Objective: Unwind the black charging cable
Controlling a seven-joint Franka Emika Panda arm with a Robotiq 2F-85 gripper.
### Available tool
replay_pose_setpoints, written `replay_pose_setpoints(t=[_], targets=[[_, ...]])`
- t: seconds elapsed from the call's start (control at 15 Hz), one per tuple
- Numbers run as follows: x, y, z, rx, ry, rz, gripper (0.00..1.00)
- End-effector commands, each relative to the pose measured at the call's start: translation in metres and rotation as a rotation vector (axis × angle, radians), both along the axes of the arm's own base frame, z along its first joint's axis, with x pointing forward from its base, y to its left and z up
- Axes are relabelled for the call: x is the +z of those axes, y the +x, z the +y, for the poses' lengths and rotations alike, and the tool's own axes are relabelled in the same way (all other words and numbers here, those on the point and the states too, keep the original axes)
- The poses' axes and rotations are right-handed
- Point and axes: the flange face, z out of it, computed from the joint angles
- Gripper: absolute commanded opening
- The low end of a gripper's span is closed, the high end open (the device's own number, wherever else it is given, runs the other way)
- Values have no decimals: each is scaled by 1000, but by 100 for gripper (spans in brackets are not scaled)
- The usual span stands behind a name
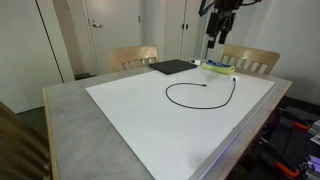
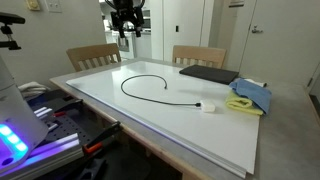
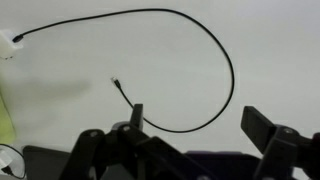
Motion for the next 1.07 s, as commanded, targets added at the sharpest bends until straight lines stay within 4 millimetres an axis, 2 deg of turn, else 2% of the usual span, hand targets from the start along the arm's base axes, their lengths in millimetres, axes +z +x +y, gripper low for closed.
replay_pose_setpoints(t=[0.0, 0.27, 0.53, 0.8, 1.0], targets=[[-2, 0, 0, -3, 0, 6, 100], [0, -1, 2, -3, 2, -5, 100], [-18, 5, 7, 85, 23, 6, 100], [-37, 21, 0, 104, 23, 20, 100], [-56, 44, -3, 127, 46, 32, 100]])
